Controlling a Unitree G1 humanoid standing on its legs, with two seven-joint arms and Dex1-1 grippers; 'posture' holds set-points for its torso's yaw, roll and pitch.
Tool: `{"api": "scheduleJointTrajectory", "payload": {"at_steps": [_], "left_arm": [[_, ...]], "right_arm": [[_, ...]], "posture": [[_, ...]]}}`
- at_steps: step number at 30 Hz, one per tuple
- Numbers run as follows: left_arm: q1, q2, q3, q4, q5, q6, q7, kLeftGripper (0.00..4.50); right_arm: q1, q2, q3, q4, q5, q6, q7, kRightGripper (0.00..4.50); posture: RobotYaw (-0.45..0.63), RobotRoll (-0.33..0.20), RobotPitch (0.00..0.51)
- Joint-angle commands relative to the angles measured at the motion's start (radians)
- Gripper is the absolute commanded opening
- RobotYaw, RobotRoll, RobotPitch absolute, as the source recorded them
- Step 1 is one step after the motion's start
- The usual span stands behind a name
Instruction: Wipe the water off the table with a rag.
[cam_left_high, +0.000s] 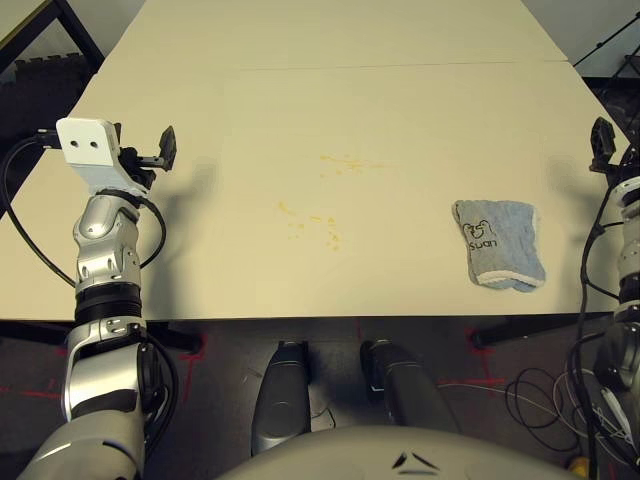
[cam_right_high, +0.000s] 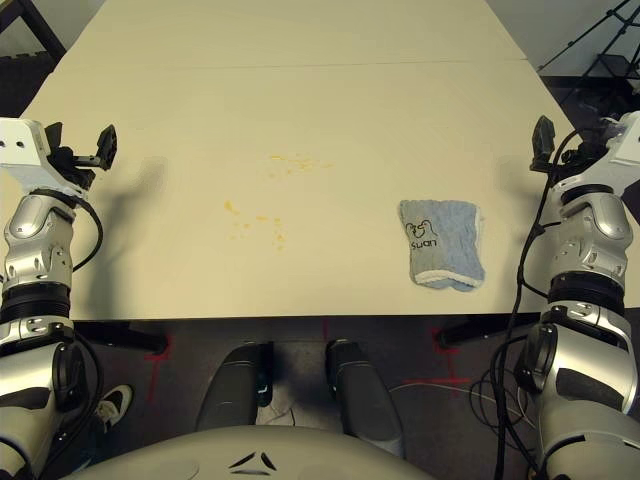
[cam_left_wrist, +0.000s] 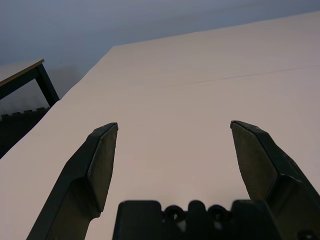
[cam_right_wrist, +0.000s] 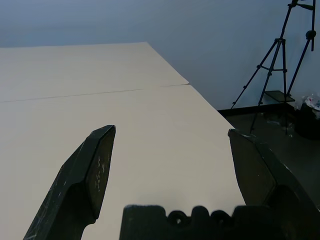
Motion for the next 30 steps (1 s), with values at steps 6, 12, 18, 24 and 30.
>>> {"api": "scheduleJointTrajectory", "payload": {"at_steps": [6,12,18,24,30], "left_arm": [[0.006,-0.004,-0.001,0.008,0.011,-0.005,0.005,4.50],[-0.003,0.000,-0.008,0.007,0.000,0.002,-0.029,4.50],[0.020,0.001,-0.030,-0.079,-0.065,0.054,-0.198,4.50],[0.101,0.021,-0.077,-0.283,-0.158,0.186,-0.405,4.50],[0.254,0.087,-0.160,-0.488,-0.200,0.224,-0.642,4.50]], "right_arm": [[0.023,0.001,-0.008,-0.007,0.008,0.010,-0.005,4.48],[0.059,0.007,-0.013,-0.034,0.016,0.026,-0.015,4.48],[0.069,0.007,-0.008,-0.045,0.018,0.038,-0.018,4.48],[0.063,0.005,-0.006,-0.044,0.016,0.049,-0.017,4.48],[0.046,0.004,0.001,-0.027,0.012,0.069,-0.014,4.48]], "posture": [[0.16,0.000,0.171],[0.15,0.000,0.169],[0.15,0.000,0.171],[0.16,0.000,0.170],[0.16,0.000,0.172]]}}
